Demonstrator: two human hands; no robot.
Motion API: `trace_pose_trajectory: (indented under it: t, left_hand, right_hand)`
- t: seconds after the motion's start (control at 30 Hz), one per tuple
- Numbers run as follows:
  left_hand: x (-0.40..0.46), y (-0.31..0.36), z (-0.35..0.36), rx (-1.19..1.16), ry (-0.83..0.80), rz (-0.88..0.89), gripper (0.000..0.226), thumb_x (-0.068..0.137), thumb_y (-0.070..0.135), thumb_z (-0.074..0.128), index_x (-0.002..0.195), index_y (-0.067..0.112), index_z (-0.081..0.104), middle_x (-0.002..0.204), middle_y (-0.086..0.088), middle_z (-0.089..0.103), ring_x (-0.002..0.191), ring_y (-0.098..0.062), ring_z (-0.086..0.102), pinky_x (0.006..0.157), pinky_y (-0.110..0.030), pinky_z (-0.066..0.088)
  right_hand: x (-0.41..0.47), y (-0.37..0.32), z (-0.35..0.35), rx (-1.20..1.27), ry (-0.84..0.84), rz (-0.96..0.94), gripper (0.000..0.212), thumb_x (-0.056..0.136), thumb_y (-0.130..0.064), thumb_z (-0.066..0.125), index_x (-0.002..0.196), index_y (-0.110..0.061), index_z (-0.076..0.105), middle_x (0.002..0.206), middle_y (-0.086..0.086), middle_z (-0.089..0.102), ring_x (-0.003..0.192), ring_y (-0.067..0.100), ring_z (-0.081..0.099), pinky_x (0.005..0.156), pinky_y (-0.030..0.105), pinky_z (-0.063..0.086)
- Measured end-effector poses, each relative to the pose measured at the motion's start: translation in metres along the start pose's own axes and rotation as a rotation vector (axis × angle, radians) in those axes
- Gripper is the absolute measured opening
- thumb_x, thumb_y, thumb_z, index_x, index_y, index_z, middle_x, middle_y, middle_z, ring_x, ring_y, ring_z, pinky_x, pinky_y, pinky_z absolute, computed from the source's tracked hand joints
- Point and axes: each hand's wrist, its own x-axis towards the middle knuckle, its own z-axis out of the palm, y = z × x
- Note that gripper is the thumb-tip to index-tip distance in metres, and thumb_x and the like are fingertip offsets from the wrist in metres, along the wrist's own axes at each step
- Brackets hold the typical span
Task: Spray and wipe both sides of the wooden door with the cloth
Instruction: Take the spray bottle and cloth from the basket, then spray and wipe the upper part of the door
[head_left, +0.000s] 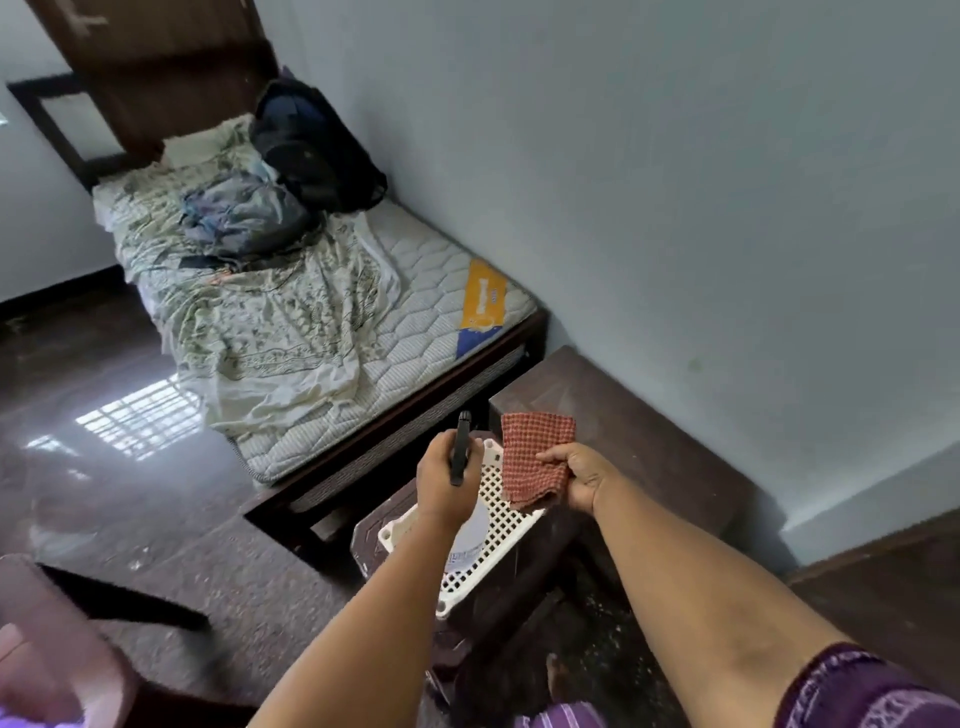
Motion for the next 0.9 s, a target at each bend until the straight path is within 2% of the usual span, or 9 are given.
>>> trace_pose_trajectory:
  t: [0.17, 0.27, 0.37, 0.53, 0.6, 0.7, 0.77, 0.83, 0.9]
  left_hand:
    - [-0.006, 0.047, 0.024, -0.006, -0.128, 0.100, 0.010, 0.095, 0.018, 0.065, 0.089, 0.012, 0.065, 0.080, 0.002, 0.064, 0.074, -0.012, 0.059, 0.065, -0.013, 0.042]
    - [-0.016, 0.062, 0.043, 0.008, -0.212, 0.130, 0.013, 0.093, 0.026, 0.068, 0.087, 0.016, 0.064, 0.081, -0.003, 0.065, 0.075, -0.018, 0.061, 0.068, -0.028, 0.046]
    - [-0.032, 0.075, 0.064, 0.008, -0.257, 0.169, 0.023, 0.087, 0.038, 0.064, 0.086, 0.015, 0.064, 0.075, -0.003, 0.062, 0.071, -0.021, 0.059, 0.068, -0.035, 0.047]
    - [-0.062, 0.101, 0.106, 0.031, -0.331, 0.217, 0.016, 0.092, 0.026, 0.068, 0.079, 0.025, 0.061, 0.068, 0.004, 0.058, 0.064, -0.016, 0.056, 0.064, -0.033, 0.046]
    - [-0.081, 0.110, 0.124, 0.041, -0.363, 0.234, 0.016, 0.092, 0.030, 0.067, 0.078, 0.027, 0.060, 0.067, 0.001, 0.060, 0.064, -0.022, 0.060, 0.063, -0.039, 0.050]
    - [-0.112, 0.125, 0.150, 0.036, -0.406, 0.228, 0.020, 0.092, 0.033, 0.066, 0.076, 0.023, 0.059, 0.065, -0.010, 0.061, 0.064, -0.034, 0.062, 0.063, -0.047, 0.053]
    - [-0.137, 0.132, 0.170, 0.039, -0.467, 0.221, 0.024, 0.092, 0.035, 0.065, 0.075, 0.020, 0.059, 0.063, -0.010, 0.059, 0.061, -0.032, 0.060, 0.065, -0.050, 0.054]
    - [-0.162, 0.139, 0.189, 0.051, -0.528, 0.219, 0.020, 0.091, 0.039, 0.065, 0.080, 0.023, 0.061, 0.066, -0.007, 0.062, 0.066, -0.030, 0.064, 0.069, -0.048, 0.056]
    - [-0.190, 0.147, 0.207, 0.049, -0.574, 0.226, 0.016, 0.091, 0.040, 0.065, 0.082, 0.027, 0.062, 0.068, -0.005, 0.064, 0.071, -0.033, 0.066, 0.071, -0.048, 0.057]
  right_hand:
    - [-0.035, -0.016, -0.025, 0.033, 0.082, -0.094, 0.023, 0.095, 0.012, 0.036, 0.098, 0.007, 0.058, 0.091, 0.022, 0.067, 0.084, 0.036, 0.064, 0.085, 0.049, 0.053]
    - [-0.059, -0.026, -0.044, 0.059, 0.135, -0.147, 0.014, 0.094, 0.011, 0.045, 0.099, 0.007, 0.058, 0.078, 0.019, 0.072, 0.068, 0.030, 0.071, 0.060, 0.037, 0.060]
    - [-0.083, -0.036, -0.070, 0.082, 0.161, -0.205, 0.027, 0.086, 0.020, 0.044, 0.105, 0.007, 0.059, 0.095, 0.021, 0.067, 0.081, 0.033, 0.067, 0.071, 0.039, 0.059]
    - [-0.126, -0.046, -0.125, 0.158, 0.223, -0.273, 0.035, 0.085, 0.025, 0.035, 0.101, 0.004, 0.057, 0.098, 0.019, 0.064, 0.084, 0.034, 0.063, 0.052, 0.034, 0.060]
    - [-0.146, -0.043, -0.148, 0.180, 0.270, -0.297, 0.034, 0.085, 0.024, 0.035, 0.098, 0.003, 0.057, 0.102, 0.019, 0.064, 0.085, 0.034, 0.062, 0.057, 0.036, 0.059]
    - [-0.174, -0.037, -0.182, 0.209, 0.343, -0.328, 0.036, 0.083, 0.024, 0.034, 0.098, 0.000, 0.057, 0.104, 0.020, 0.062, 0.100, 0.039, 0.061, 0.084, 0.048, 0.054]
    - [-0.198, -0.033, -0.206, 0.172, 0.424, -0.337, 0.036, 0.079, 0.023, 0.034, 0.094, 0.000, 0.056, 0.107, 0.022, 0.060, 0.107, 0.042, 0.059, 0.094, 0.054, 0.050]
    - [-0.219, -0.030, -0.229, 0.145, 0.477, -0.347, 0.036, 0.077, 0.023, 0.032, 0.090, -0.001, 0.056, 0.107, 0.022, 0.059, 0.101, 0.042, 0.059, 0.089, 0.054, 0.053]
    - [-0.241, -0.026, -0.251, 0.137, 0.520, -0.369, 0.034, 0.077, 0.023, 0.032, 0.088, 0.000, 0.055, 0.102, 0.022, 0.059, 0.090, 0.039, 0.060, 0.074, 0.047, 0.056]
